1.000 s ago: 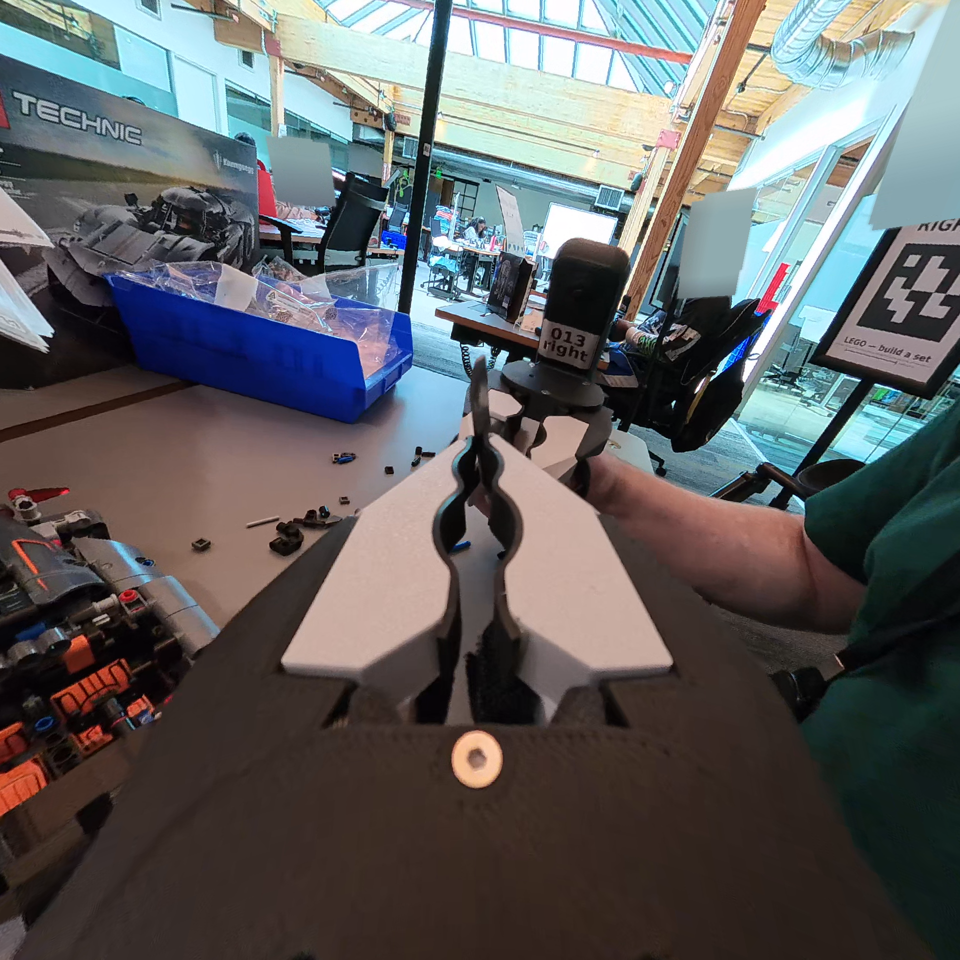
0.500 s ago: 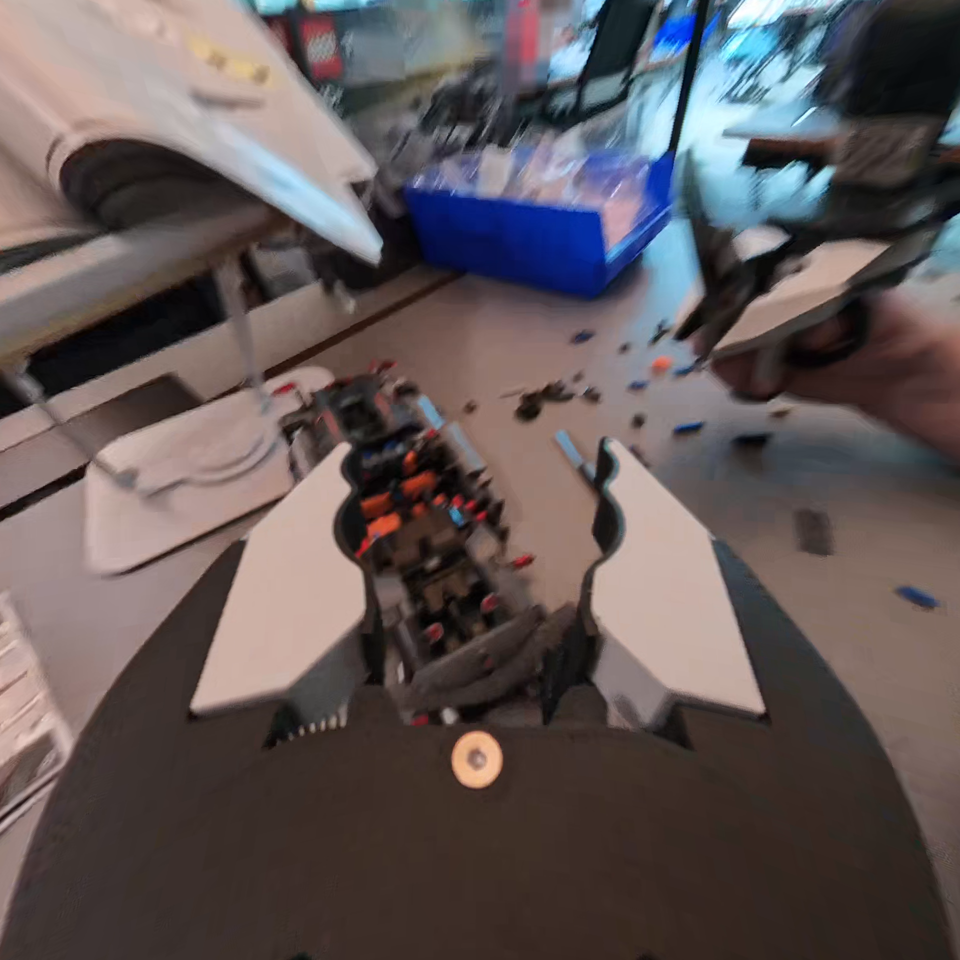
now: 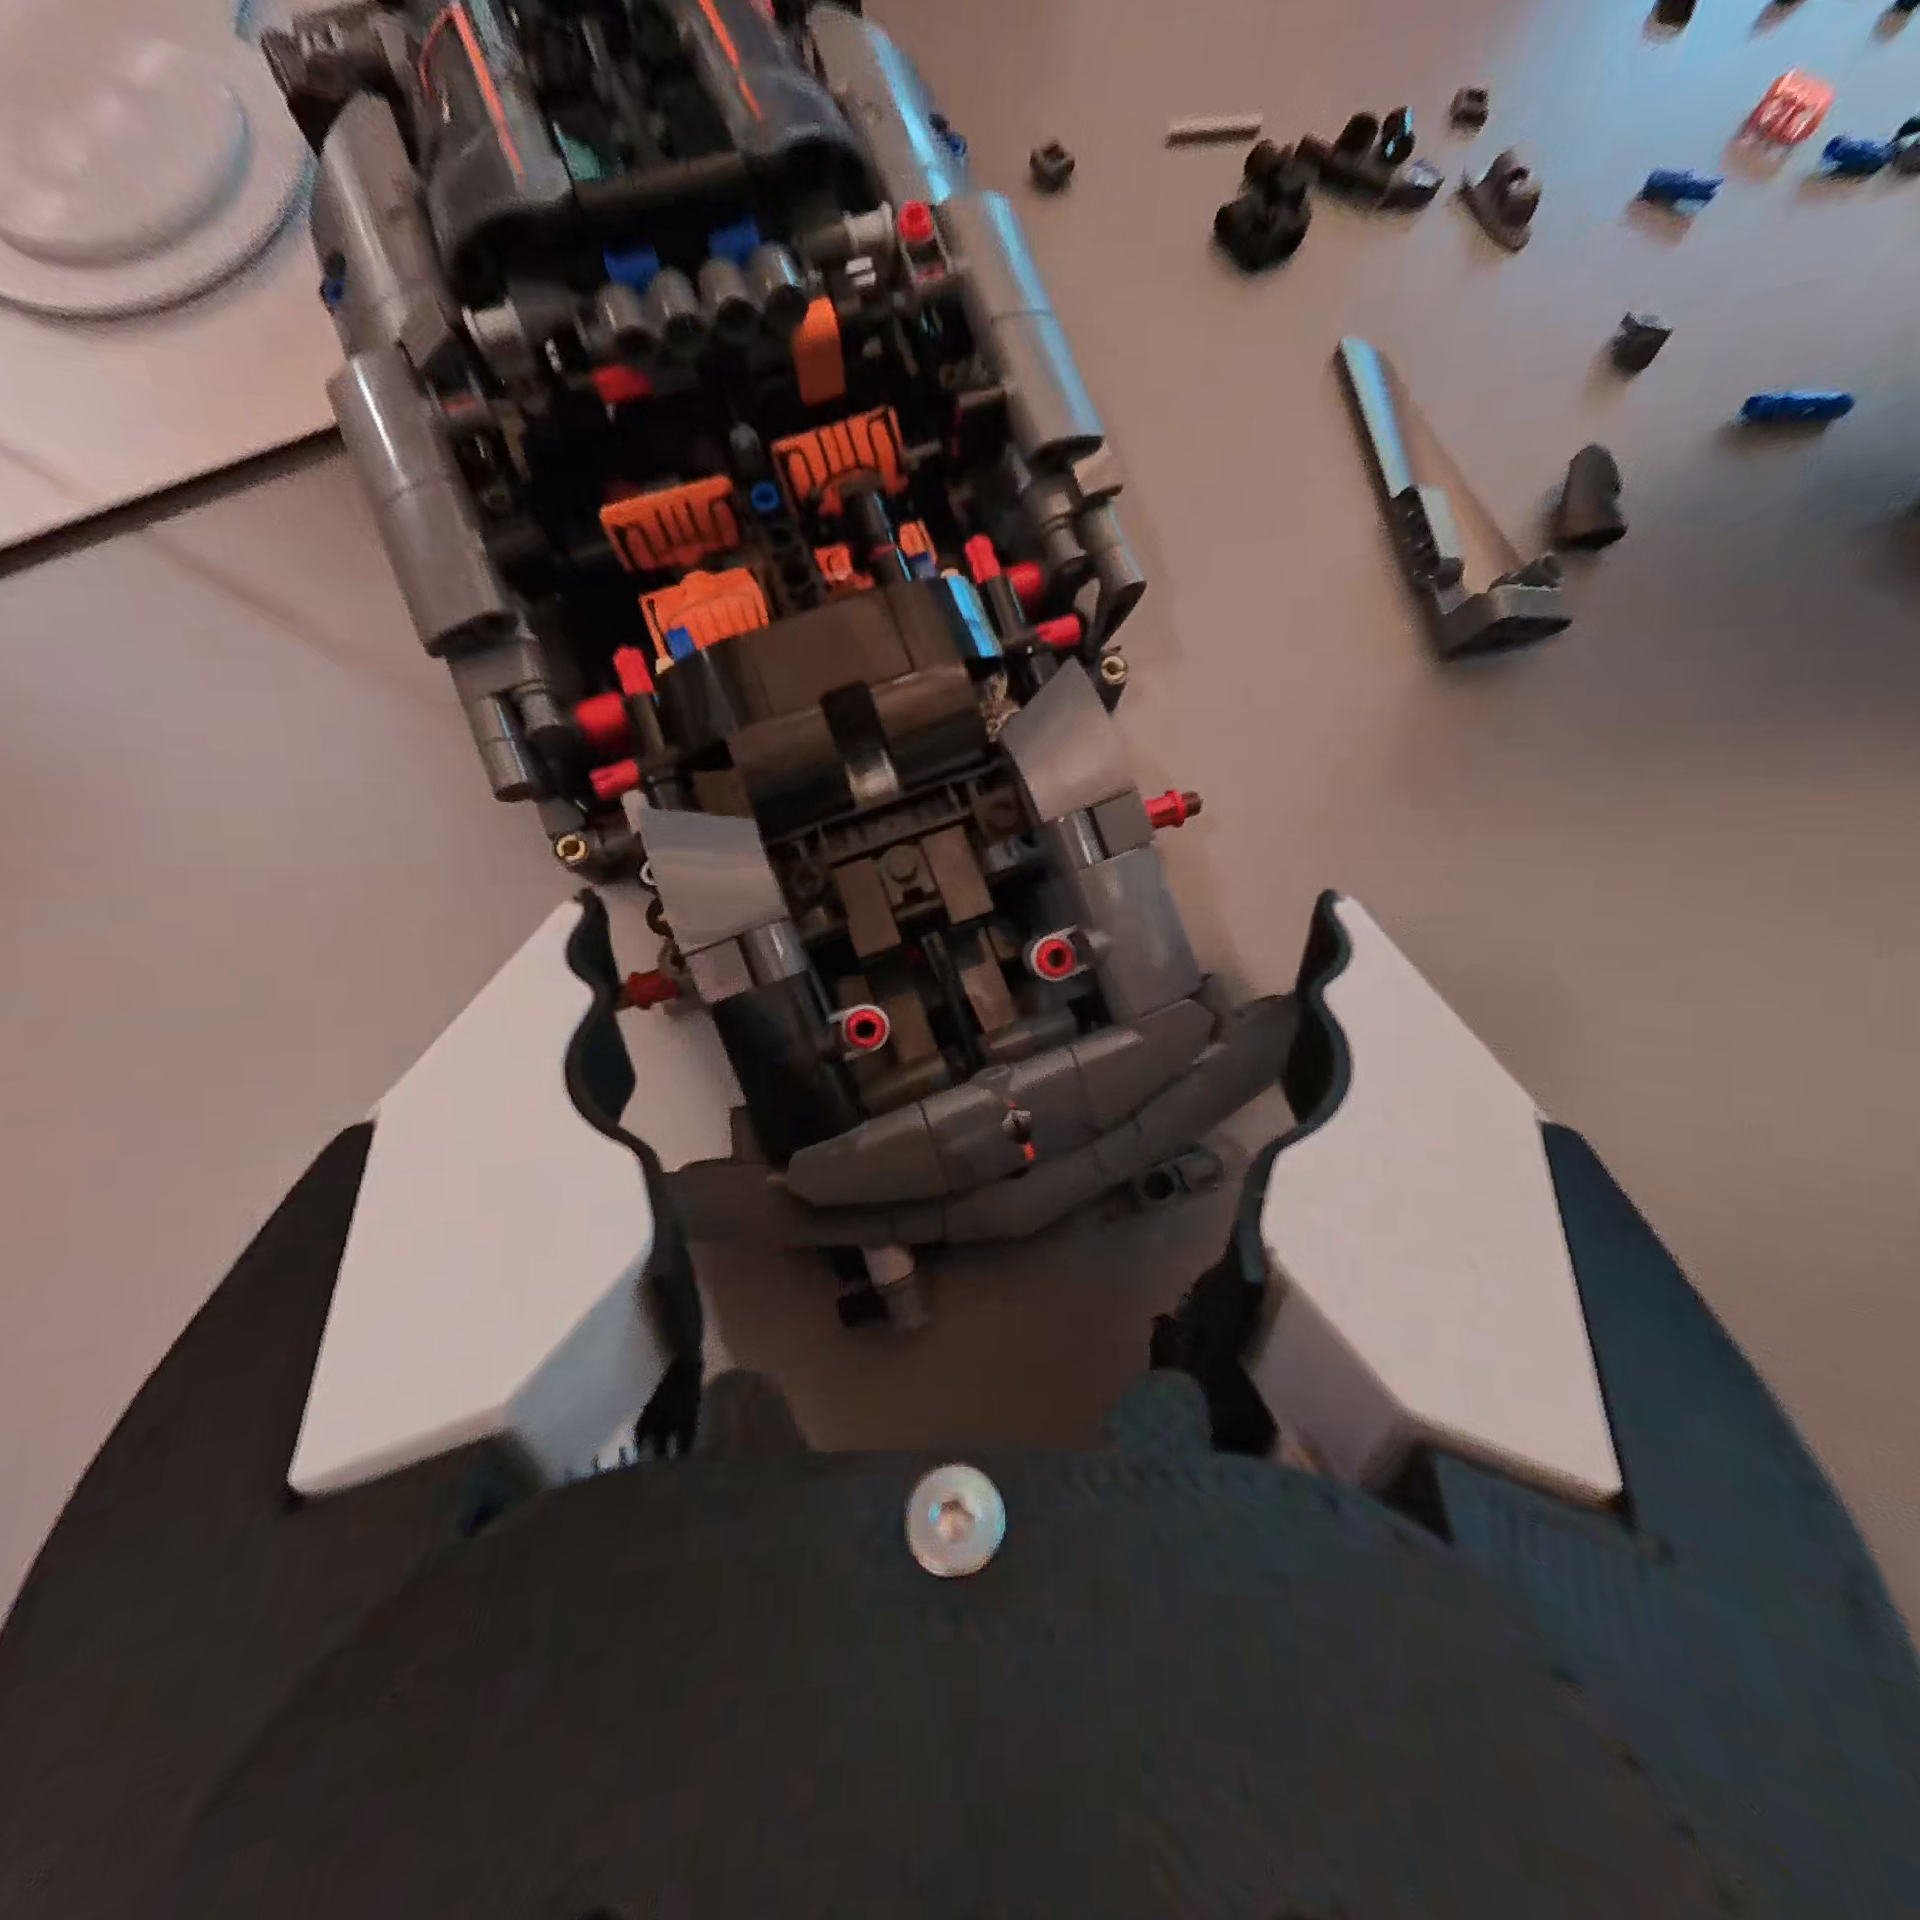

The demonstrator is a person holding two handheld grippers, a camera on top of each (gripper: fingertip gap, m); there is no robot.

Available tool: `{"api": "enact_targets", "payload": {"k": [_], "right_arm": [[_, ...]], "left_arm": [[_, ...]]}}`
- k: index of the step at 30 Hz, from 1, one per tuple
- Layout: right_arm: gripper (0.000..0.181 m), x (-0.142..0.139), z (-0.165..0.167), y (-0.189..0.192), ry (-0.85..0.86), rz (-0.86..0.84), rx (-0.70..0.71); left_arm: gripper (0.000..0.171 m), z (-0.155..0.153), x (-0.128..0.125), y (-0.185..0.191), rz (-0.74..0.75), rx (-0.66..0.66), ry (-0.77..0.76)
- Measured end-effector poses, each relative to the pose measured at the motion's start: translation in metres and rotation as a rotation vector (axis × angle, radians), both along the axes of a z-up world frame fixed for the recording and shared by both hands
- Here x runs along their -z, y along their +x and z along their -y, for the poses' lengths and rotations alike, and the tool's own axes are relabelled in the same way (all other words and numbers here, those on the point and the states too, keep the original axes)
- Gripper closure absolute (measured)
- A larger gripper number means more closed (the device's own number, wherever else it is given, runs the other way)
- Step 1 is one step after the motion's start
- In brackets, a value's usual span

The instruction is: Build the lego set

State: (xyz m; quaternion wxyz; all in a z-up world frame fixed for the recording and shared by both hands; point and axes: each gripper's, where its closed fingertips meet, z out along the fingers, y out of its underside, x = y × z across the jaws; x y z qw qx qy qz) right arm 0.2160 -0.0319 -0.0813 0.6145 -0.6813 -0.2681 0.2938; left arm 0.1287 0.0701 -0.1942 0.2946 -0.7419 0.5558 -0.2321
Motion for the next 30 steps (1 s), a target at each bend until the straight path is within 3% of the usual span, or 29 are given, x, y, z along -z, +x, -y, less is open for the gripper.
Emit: {"api": "enact_targets", "payload": {"k": [5,18,30], "right_arm": [[0.168,0.000,0.001,0.002,-0.003,-0.002,-0.002],[0.168,0.002,0.001,0.005,-0.012,-0.004,0.001],[0.168,0.010,0.000,0.005,-0.044,0.008,-0.009]], "left_arm": [[0.055,-0.004,0.009,-0.002,-0.039,-0.014,-0.009],[0.057,0.001,0.010,-0.013,-0.067,0.017,-0.037],[0.057,0.014,0.012,-0.066,-0.110,0.212,-0.045]]}}
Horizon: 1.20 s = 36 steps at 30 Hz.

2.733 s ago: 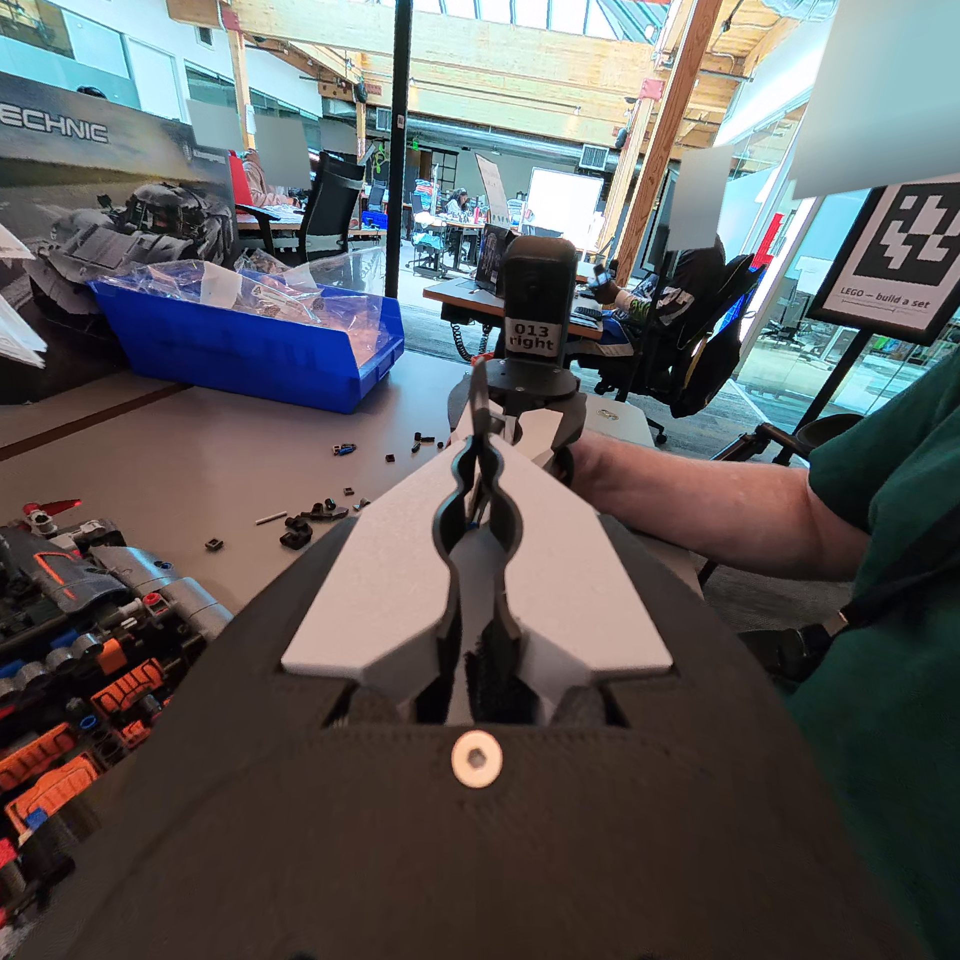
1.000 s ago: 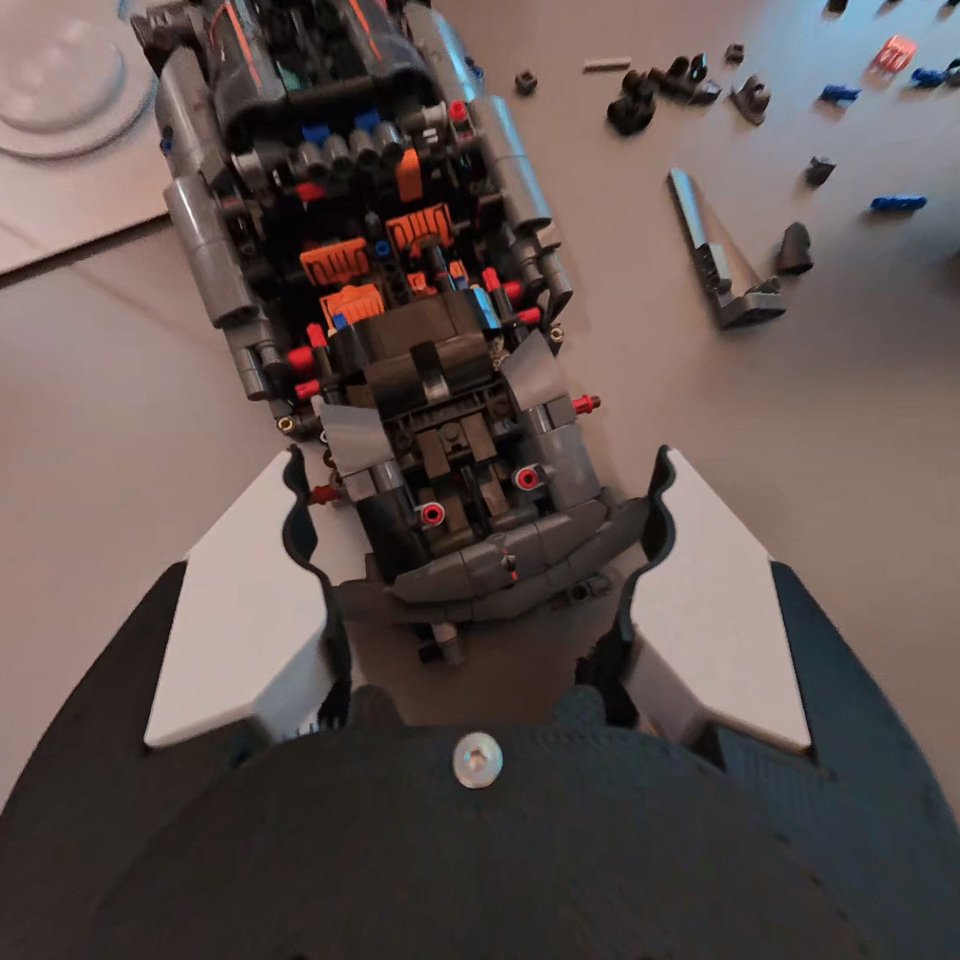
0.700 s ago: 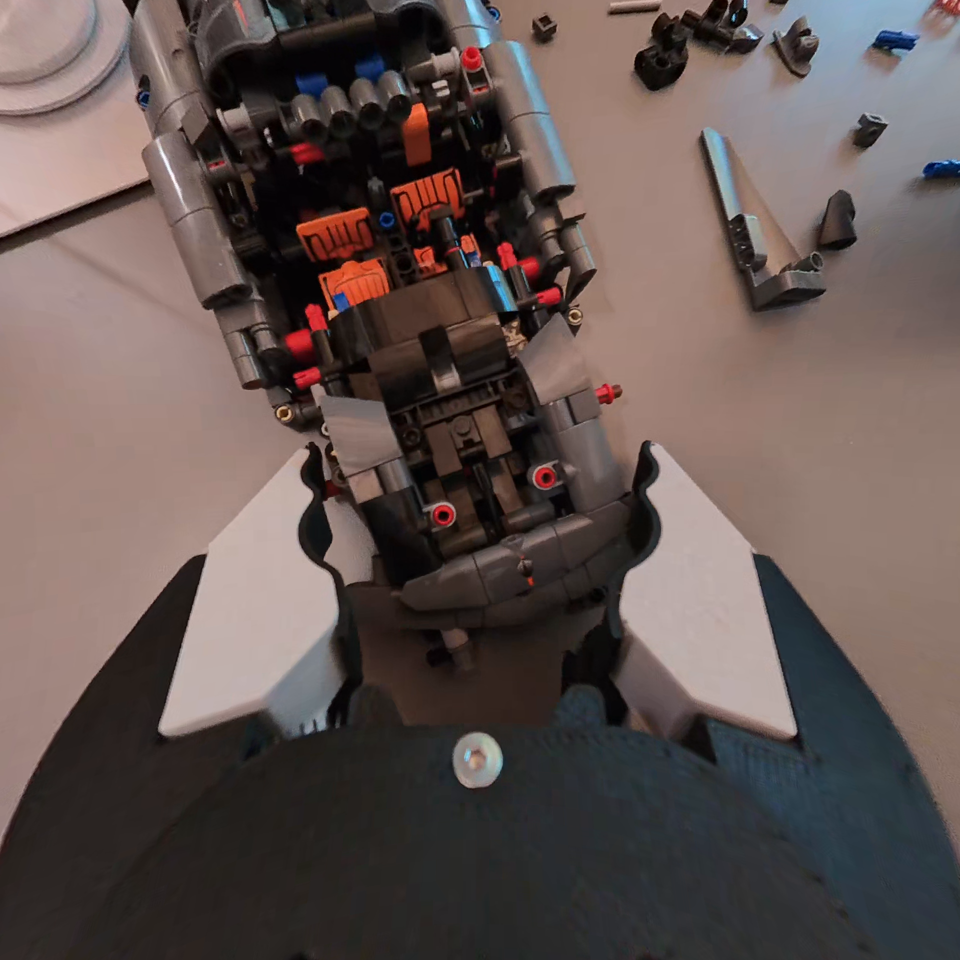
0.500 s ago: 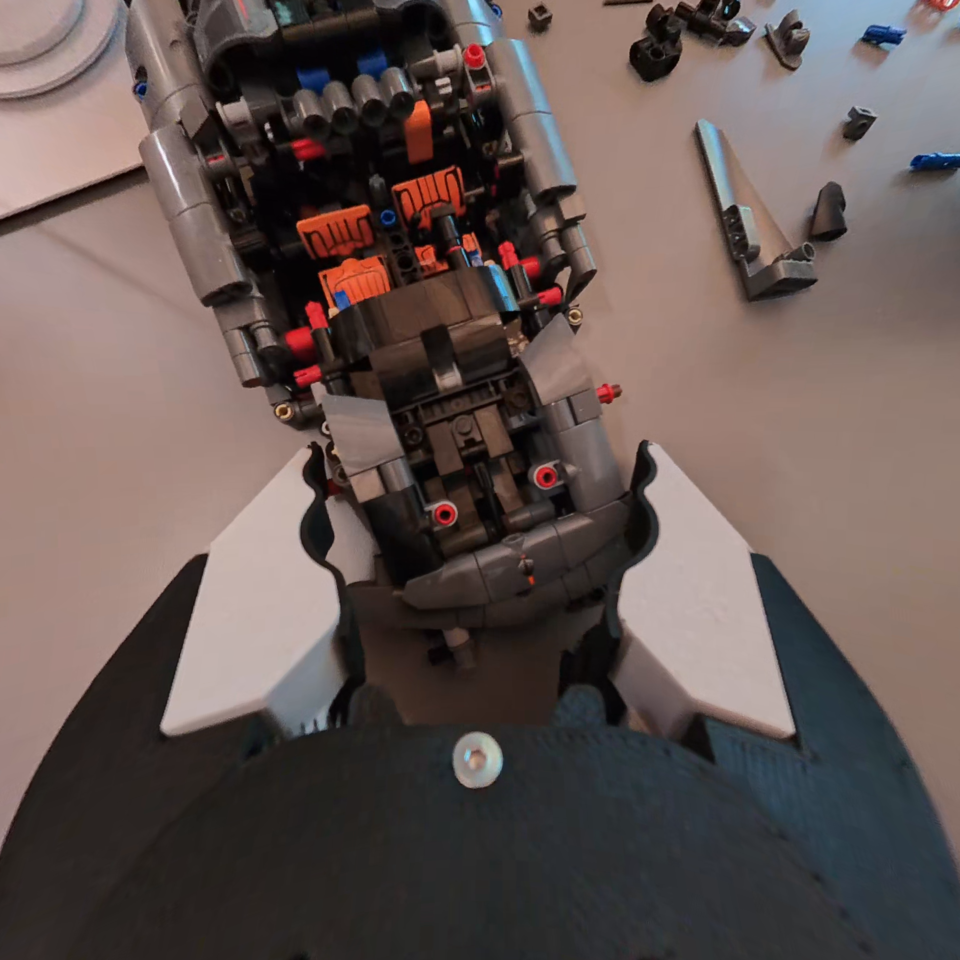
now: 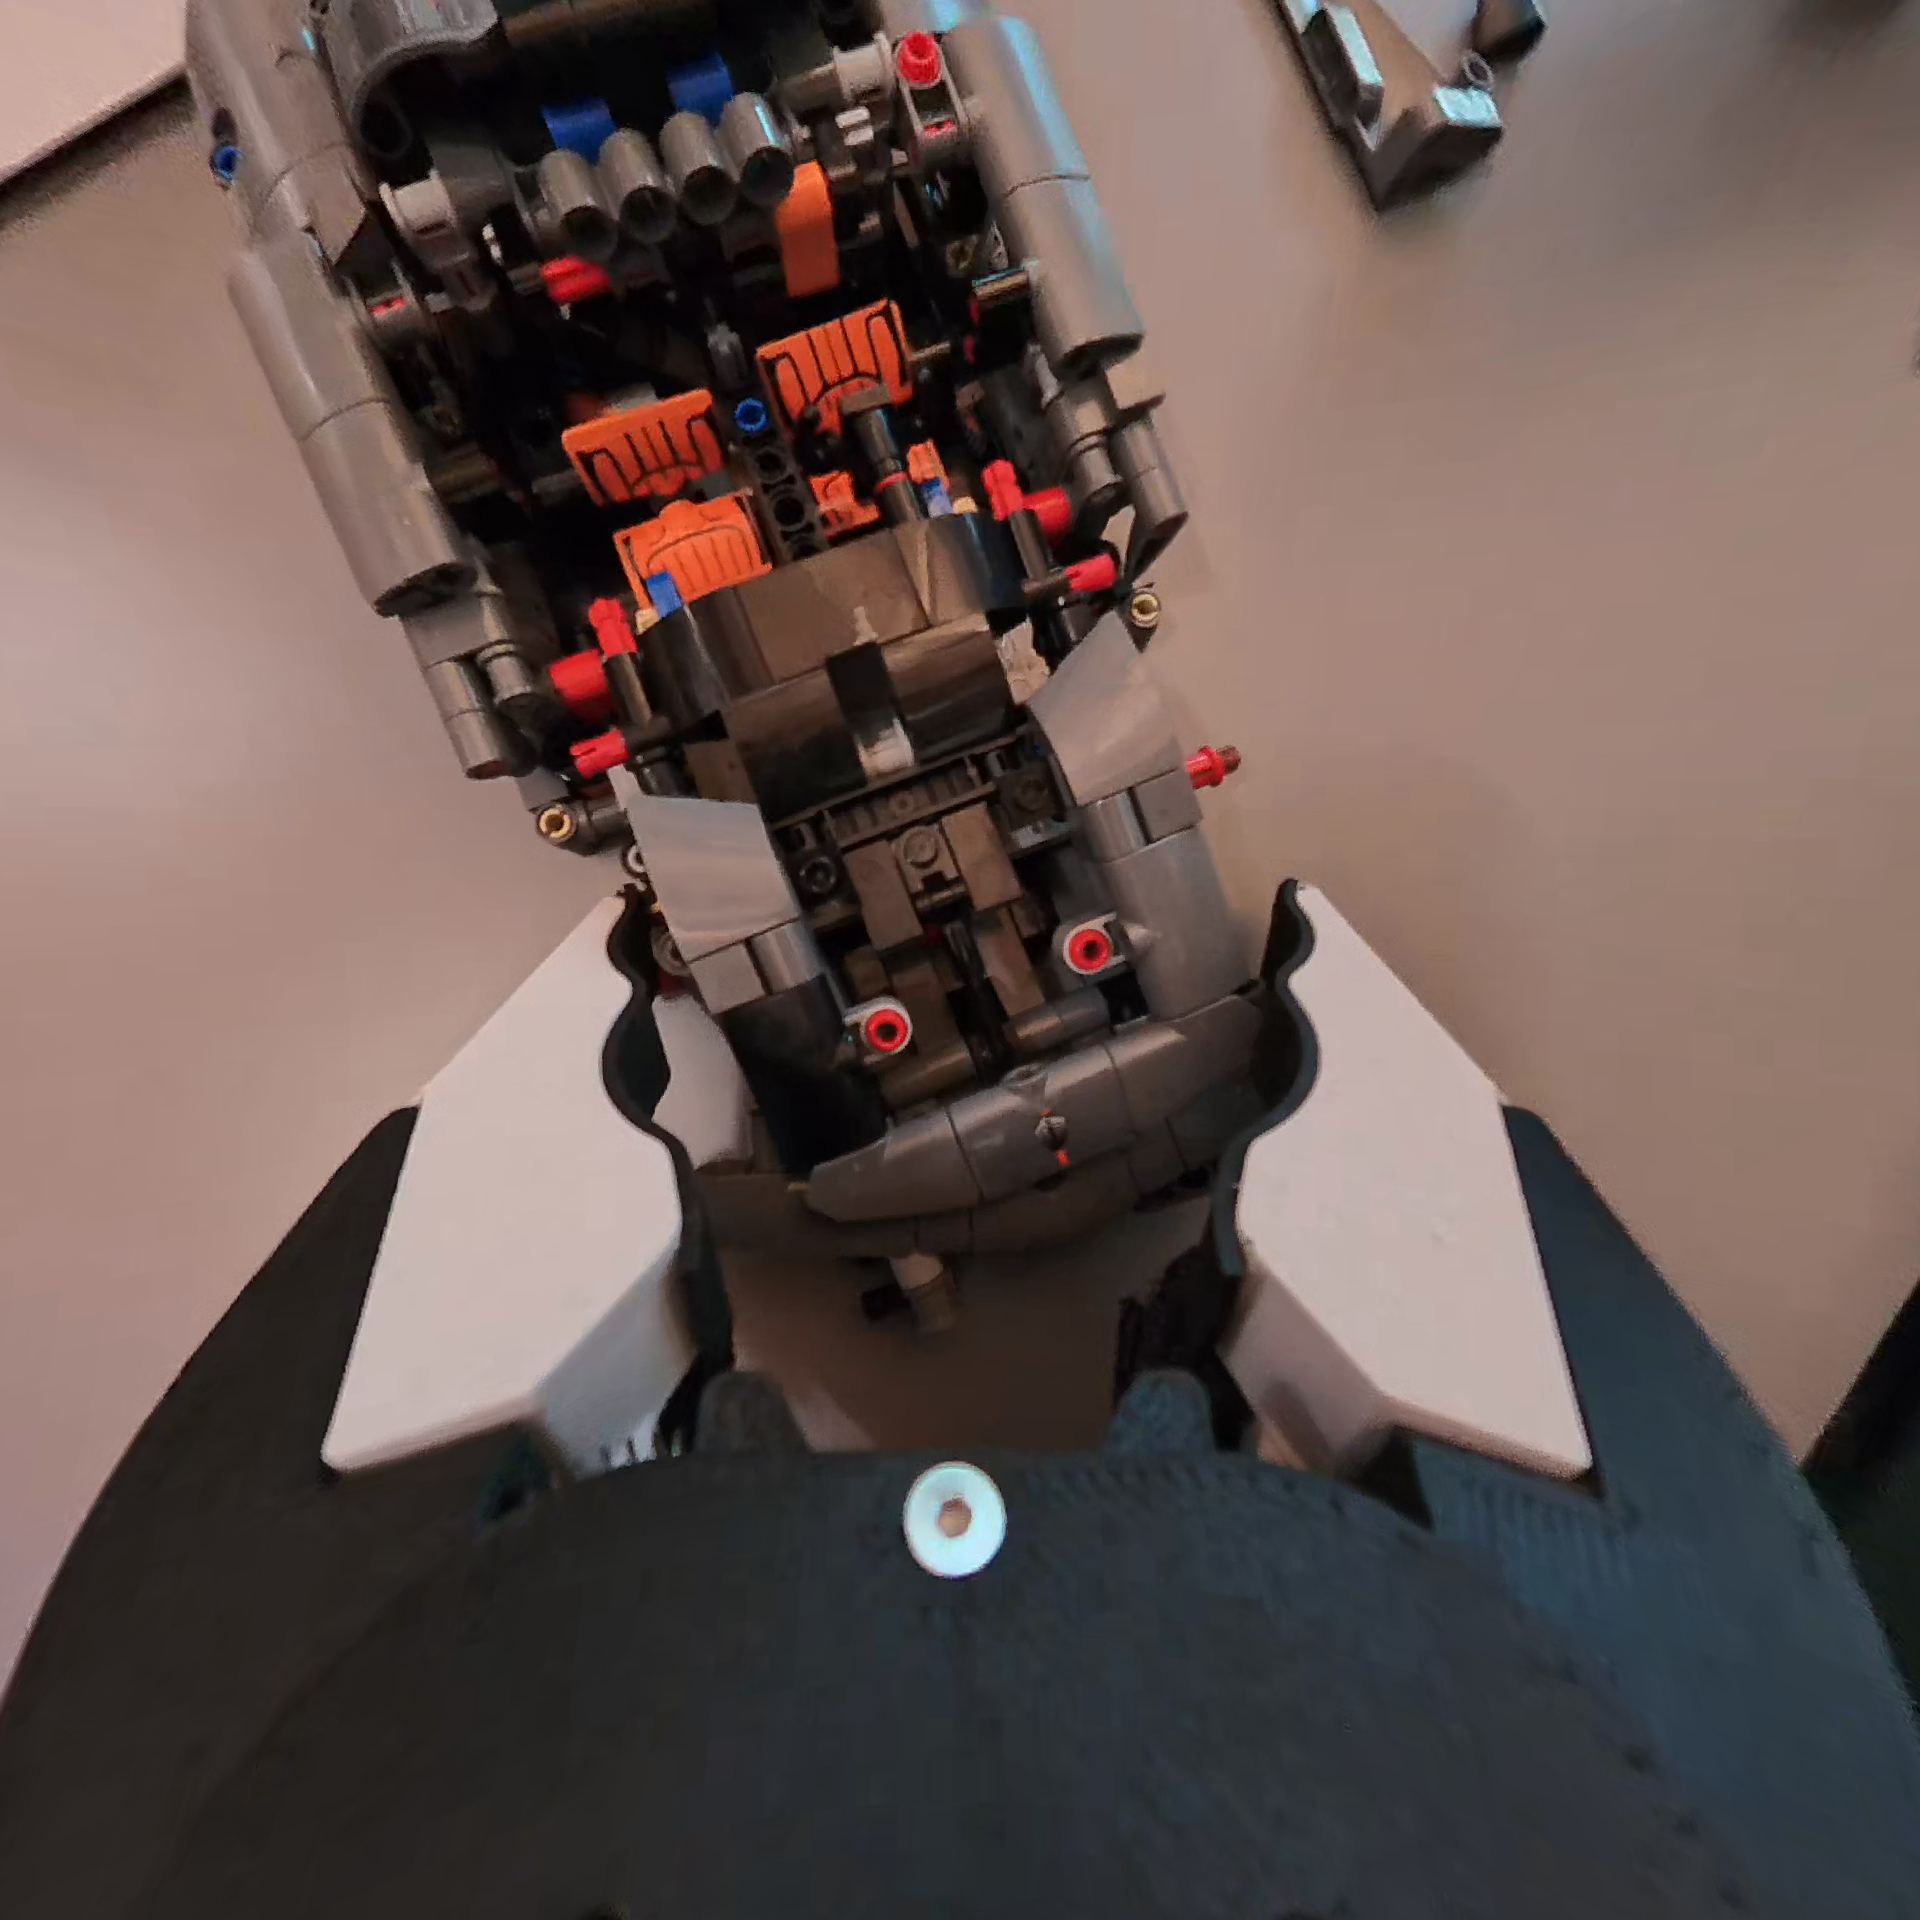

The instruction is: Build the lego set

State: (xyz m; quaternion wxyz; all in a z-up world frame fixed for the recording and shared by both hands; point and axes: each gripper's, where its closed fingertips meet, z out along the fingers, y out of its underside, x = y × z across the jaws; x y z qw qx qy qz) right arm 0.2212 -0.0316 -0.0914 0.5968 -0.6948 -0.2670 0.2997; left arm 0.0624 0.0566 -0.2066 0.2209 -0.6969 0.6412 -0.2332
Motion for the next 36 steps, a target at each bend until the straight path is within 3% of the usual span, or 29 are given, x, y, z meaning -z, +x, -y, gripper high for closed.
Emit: {"api": "enact_targets", "payload": {"k": [14,24,27,30,36], "right_arm": [[0.168,0.021,-0.005,0.004,-0.095,-0.007,-0.018],[0.168,0.018,-0.010,-0.004,-0.115,0.037,-0.018],[0.168,0.014,-0.014,-0.007,-0.118,0.108,-0.009],[0.168,0.006,-0.023,-0.012,-0.137,0.171,-0.027],[0.169,-0.011,-0.052,-0.024,-0.135,0.349,-0.090]], "left_arm": [[0.058,0.011,0.000,-0.061,-0.056,0.311,-0.021],[0.046,0.008,-0.019,-0.061,0.033,0.241,-0.006],[0.047,0.006,-0.036,-0.059,0.082,0.210,0.021],[0.055,0.001,-0.071,-0.046,0.182,0.194,0.052],[0.091,-0.018,-0.136,0.007,0.347,0.248,0.175]]}}
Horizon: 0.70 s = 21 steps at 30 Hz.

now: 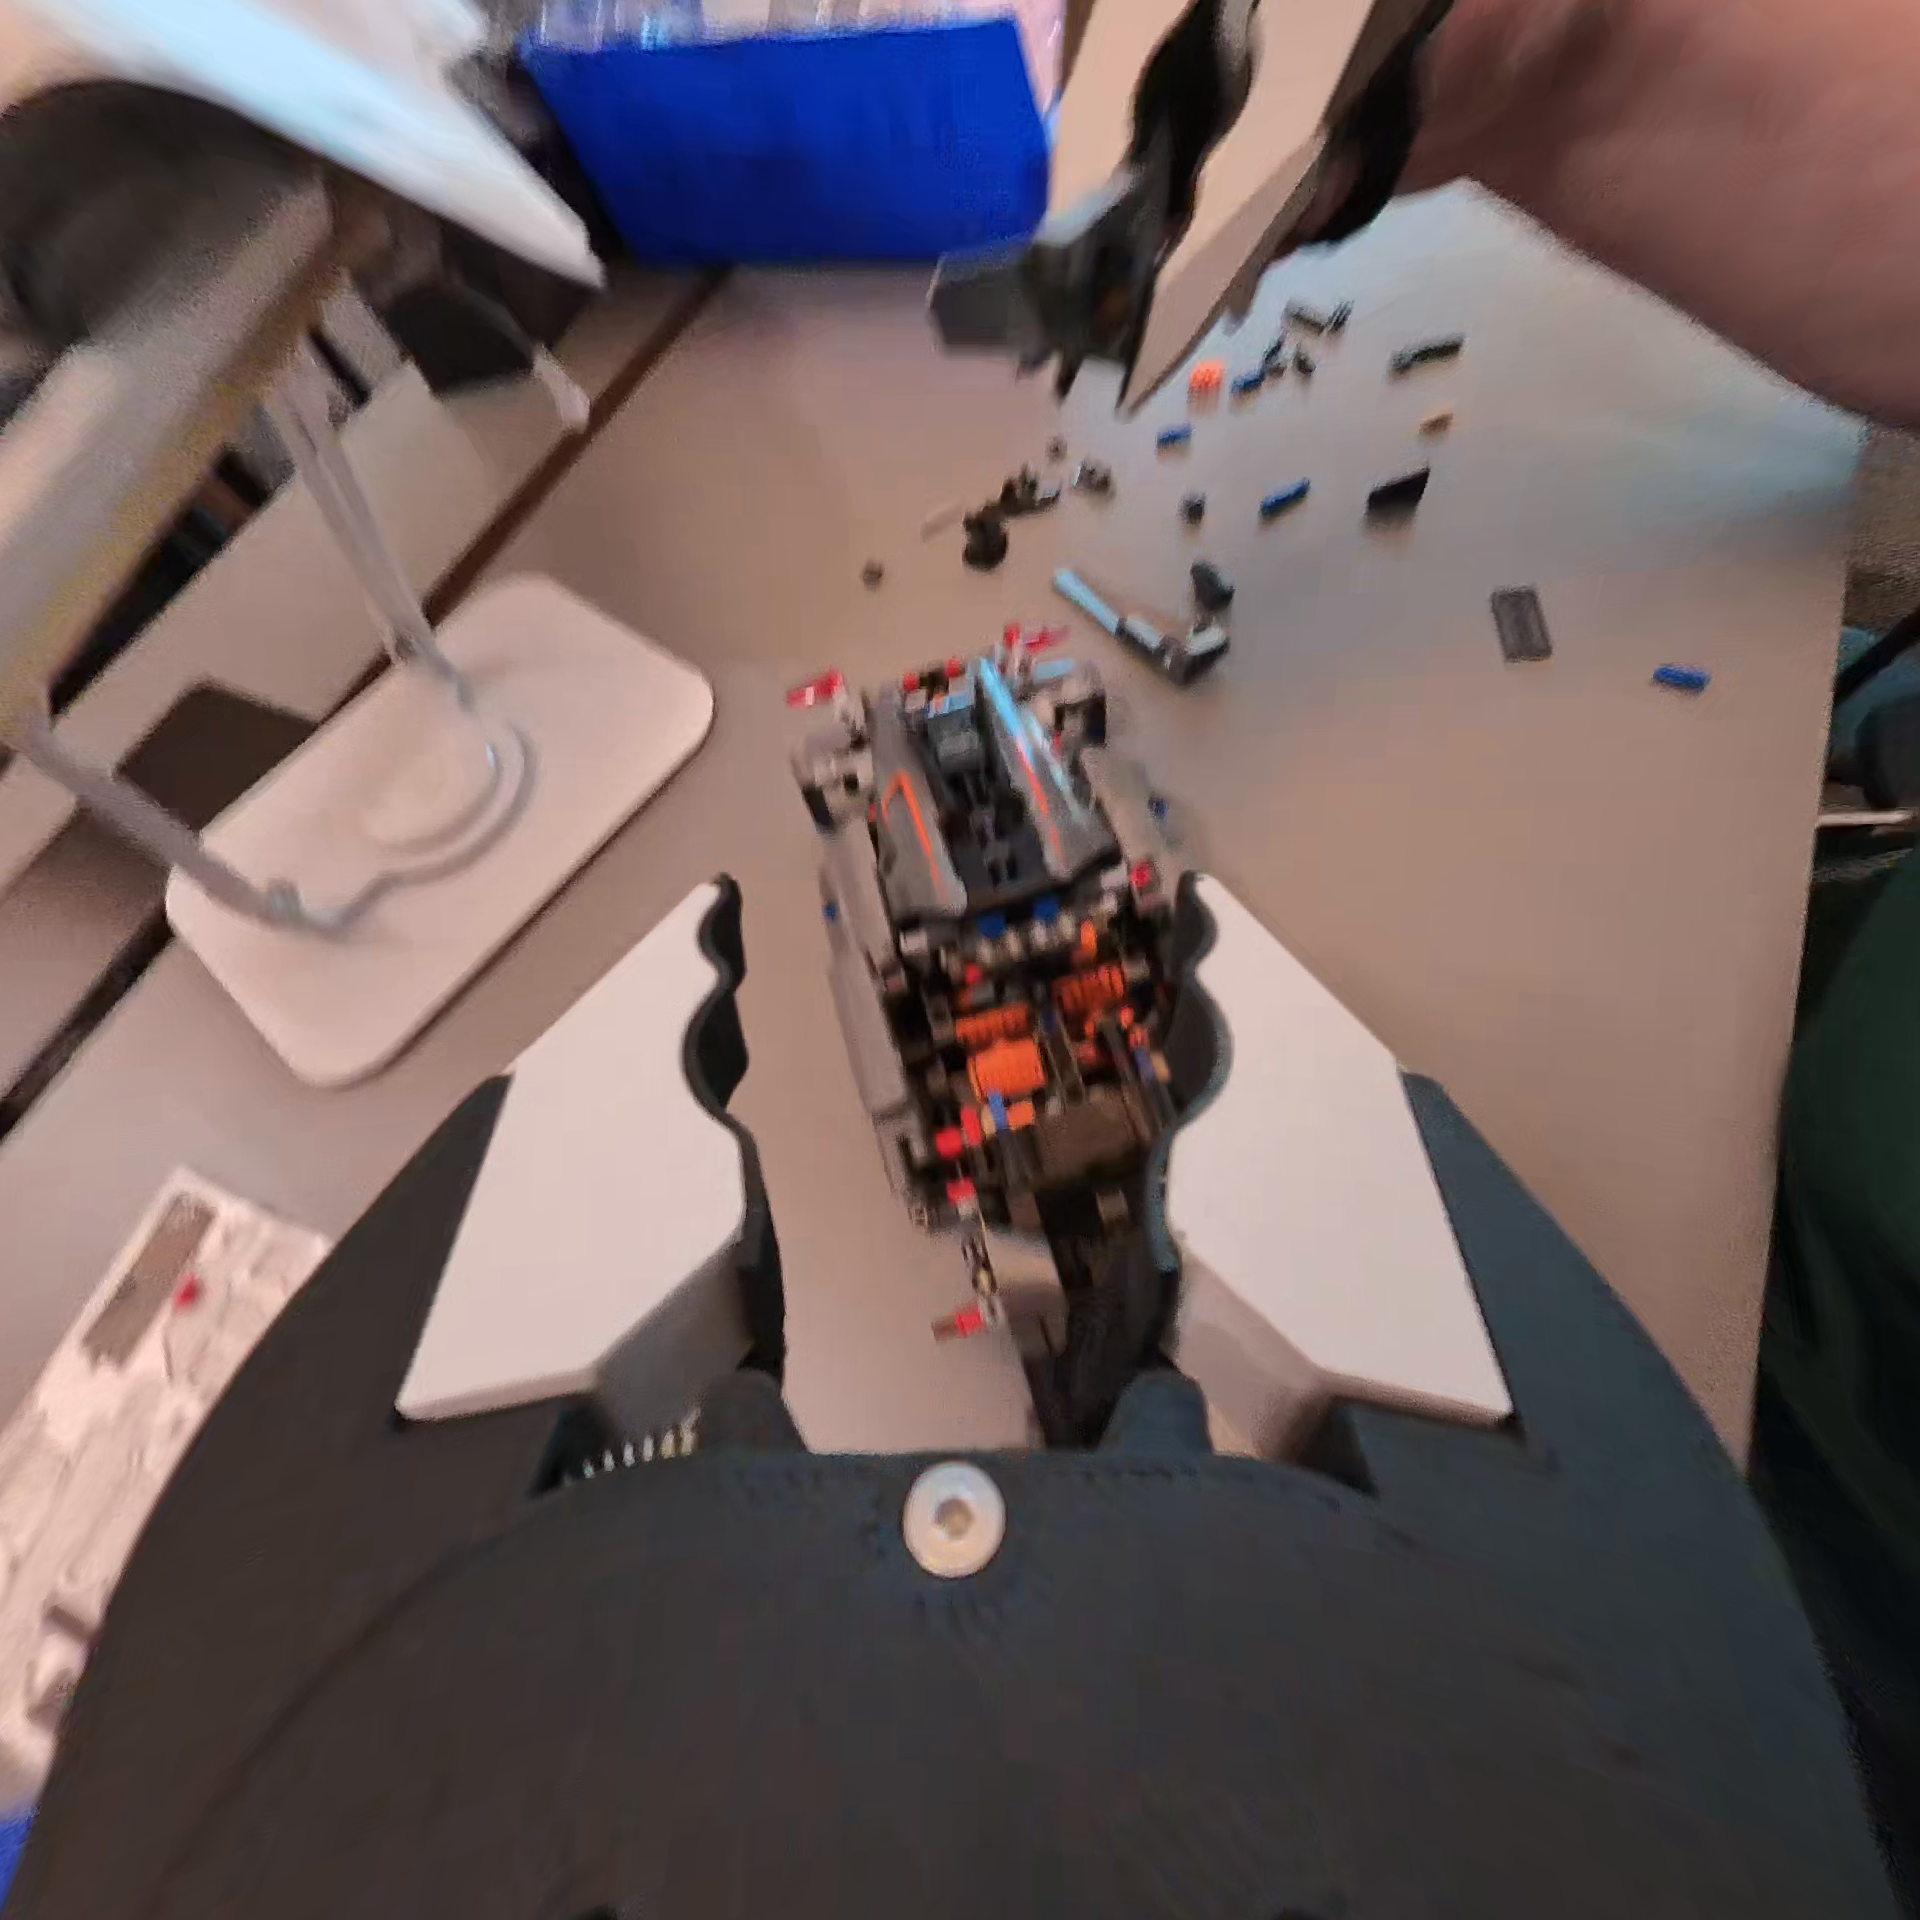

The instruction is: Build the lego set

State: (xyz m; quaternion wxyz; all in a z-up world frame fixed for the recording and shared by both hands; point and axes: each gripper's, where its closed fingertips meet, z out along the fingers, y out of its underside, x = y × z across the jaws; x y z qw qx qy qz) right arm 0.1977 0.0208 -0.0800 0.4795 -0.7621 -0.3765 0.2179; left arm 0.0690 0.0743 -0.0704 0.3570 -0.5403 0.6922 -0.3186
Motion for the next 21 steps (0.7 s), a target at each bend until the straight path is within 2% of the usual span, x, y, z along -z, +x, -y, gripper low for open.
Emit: {"api": "enact_targets", "payload": {"k": [2,5,10,14,17,21], "right_arm": [[0.169,-0.004,-0.010,-0.005,0.003,0.046,-0.027],[0.169,-0.007,-0.023,-0.014,-0.010,0.090,-0.073],[0.169,-0.005,-0.035,-0.025,-0.036,0.138,-0.135],[0.168,-0.005,-0.041,-0.031,-0.043,0.152,-0.171],[0.168,-0.004,-0.045,-0.034,-0.050,0.163,-0.188],[0.162,-0.007,-0.052,-0.033,-0.046,0.155,-0.175]], "left_arm": [[0.111,0.002,-0.011,0.020,0.024,0.057,-0.015],[0.126,-0.001,-0.016,0.045,0.054,0.110,-0.035],[0.137,-0.007,-0.015,0.066,0.082,0.115,-0.053],[0.166,-0.002,-0.023,0.069,0.147,0.159,-0.121],[0.171,-0.003,-0.028,0.069,0.186,0.173,-0.166],[0.171,-0.011,-0.030,0.068,0.213,0.137,-0.152]]}}
